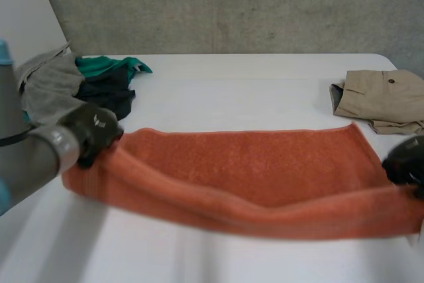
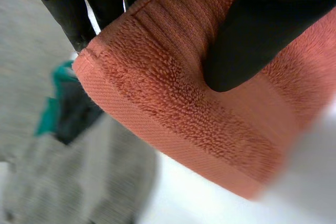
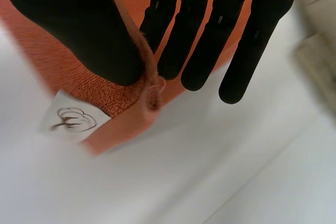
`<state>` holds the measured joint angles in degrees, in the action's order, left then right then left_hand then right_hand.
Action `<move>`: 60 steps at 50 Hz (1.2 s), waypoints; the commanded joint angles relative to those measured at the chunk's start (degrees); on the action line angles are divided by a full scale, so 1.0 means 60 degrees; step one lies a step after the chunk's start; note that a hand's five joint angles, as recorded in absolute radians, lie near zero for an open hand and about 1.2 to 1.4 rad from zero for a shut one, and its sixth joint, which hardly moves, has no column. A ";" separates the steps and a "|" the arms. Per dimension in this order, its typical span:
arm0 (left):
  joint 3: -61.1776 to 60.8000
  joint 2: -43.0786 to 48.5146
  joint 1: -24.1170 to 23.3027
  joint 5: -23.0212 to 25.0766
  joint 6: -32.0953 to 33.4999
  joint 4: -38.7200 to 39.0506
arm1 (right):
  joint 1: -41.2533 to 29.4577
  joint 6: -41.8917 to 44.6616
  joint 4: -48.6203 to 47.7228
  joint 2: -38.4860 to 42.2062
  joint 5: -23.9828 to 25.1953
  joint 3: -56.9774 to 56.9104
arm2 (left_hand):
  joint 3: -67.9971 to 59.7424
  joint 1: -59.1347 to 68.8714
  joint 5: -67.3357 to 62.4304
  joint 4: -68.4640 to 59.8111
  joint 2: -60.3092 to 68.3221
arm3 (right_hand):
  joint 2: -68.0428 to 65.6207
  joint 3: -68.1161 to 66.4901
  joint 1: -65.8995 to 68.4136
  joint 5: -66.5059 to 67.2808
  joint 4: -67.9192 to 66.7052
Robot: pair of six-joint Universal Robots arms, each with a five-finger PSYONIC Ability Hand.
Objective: Fold the laundry.
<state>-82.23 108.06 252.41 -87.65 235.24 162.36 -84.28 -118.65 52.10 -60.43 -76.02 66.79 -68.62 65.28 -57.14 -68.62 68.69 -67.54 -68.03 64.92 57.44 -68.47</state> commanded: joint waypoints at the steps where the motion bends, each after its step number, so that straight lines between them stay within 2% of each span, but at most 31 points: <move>1: 0.3315 0.1442 -0.0321 -0.0990 -0.0256 0.1853 | -0.0850 -0.2457 -0.2351 0.0404 -0.0190 -0.2544 | -0.1897 0.2453 -0.2144 -0.1897 0.1884 | -0.2077 -0.1994 0.2514 0.2093 -0.1921; 5: 0.5206 0.1355 -0.0306 -0.1387 -0.1031 0.3536 | -0.0983 -0.4581 -0.4913 0.0170 -0.0702 -0.3777 | -0.1897 0.2453 -0.2144 -0.1897 0.1884 | -0.2077 -0.1994 0.2514 0.2093 -0.1921; 6: 0.5616 0.1224 -0.0234 -0.1503 -0.1613 0.4497 | -0.0953 -0.5383 -0.6065 -0.0106 -0.0921 -0.3807 | -0.1897 0.2453 -0.2144 -0.1897 0.1884 | -0.2077 -0.1994 0.2514 0.2093 -0.1921; 10: 0.6044 0.0770 -0.0014 -0.1563 -0.2716 0.6407 | -0.0924 -0.7029 -0.8957 -0.1015 -0.1304 -0.3399 | -0.1897 0.2453 -0.2144 -0.1897 0.1884 | -0.2077 -0.1994 0.2514 0.2093 -0.1921; 13: 0.6088 0.0681 0.0016 -0.1403 -0.3054 0.6749 | -0.0909 -0.7354 -1.0436 -0.1469 -0.1348 -0.2887 | -0.1897 0.2453 -0.2144 -0.1897 0.1884 | -0.2077 -0.1994 0.2514 0.2093 -0.1921; 16: 0.6074 0.0754 0.0060 -0.1300 -0.3113 0.6310 | -0.0909 -0.7310 -1.0500 -0.1588 -0.1304 -0.2709 | -0.1897 0.2453 -0.2144 -0.1897 0.1884 | -0.2077 -0.1994 0.2514 0.2093 -0.1921; 22: 0.5504 0.1106 0.0309 -0.1241 -0.3333 0.5181 | -0.1056 -0.7266 -0.9520 -0.1296 -0.0880 -0.2606 | -0.1897 0.2453 -0.2144 -0.1897 0.1884 | -0.2077 -0.1994 0.2514 0.2093 -0.1921; 32: 0.3425 0.1545 0.0441 -0.0568 -0.3626 0.5634 | -0.1158 -0.6593 -0.8084 -0.0330 -0.0206 -0.1933 | -0.1897 0.2453 -0.2144 -0.1897 0.1884 | -0.2077 -0.1994 0.2514 0.2093 -0.1921; 37: 0.1845 0.1867 0.0295 -0.0114 -0.3568 0.5577 | -0.1172 -0.5570 -0.6974 0.0329 -0.0176 -0.1085 | -0.1897 0.2453 -0.2144 -0.1897 0.1884 | -0.2077 -0.1994 0.2514 0.2093 -0.1921; 43: 0.0392 0.1693 0.0089 -0.0171 -0.3041 0.4904 | -0.1056 -0.4075 -0.5274 0.0302 -0.0249 -0.0059 | -0.1897 0.2453 -0.2144 -0.1897 0.1884 | -0.2077 -0.1994 0.2514 0.2093 -0.1921; 47: -0.0575 0.1137 0.0089 -0.0303 -0.2368 0.3792 | -0.0763 -0.2932 -0.3341 0.0038 -0.0264 0.0674 | -0.1897 0.2453 -0.2144 -0.1897 0.1884 | -0.2077 -0.1994 0.2514 0.2093 -0.1921; 51: -0.1556 0.0171 0.0147 -0.0464 -0.1270 0.2138 | -0.0266 -0.1308 -0.0984 -0.0503 -0.0571 0.1362 | -0.1897 0.2453 -0.2144 -0.1897 0.1884 | -0.2077 -0.1994 0.2514 0.2093 -0.1921; 53: -0.2127 -0.0386 0.0206 -0.0625 -0.0581 0.0893 | 0.0144 -0.0238 0.0204 -0.1001 -0.0689 0.1845 | -0.1897 0.2453 -0.2144 -0.1897 0.1884 | -0.2077 -0.1994 0.2514 0.2093 -0.1921; 56: -0.2714 -0.0973 0.0353 -0.0611 0.0137 -0.0587 | 0.0540 0.0906 0.0428 -0.1587 -0.0484 0.2329 | -0.1897 0.2453 -0.2144 -0.1897 0.1884 | -0.2077 -0.1994 0.2514 0.2093 -0.1921; 60: -0.2847 -0.1282 0.0499 -0.0187 0.0636 -0.1031 | 0.0673 0.1289 -0.0098 -0.1867 -0.0308 0.2594 | -0.1897 0.2453 -0.2144 -0.1897 0.1884 | -0.2077 -0.1994 0.2514 0.2093 -0.1921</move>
<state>-96.41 104.58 254.06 -91.00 233.33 164.41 -82.74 -117.71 52.52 -67.61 -79.27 78.99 -68.63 65.28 -57.14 -68.65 68.72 -67.54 -68.10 64.92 57.88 -68.67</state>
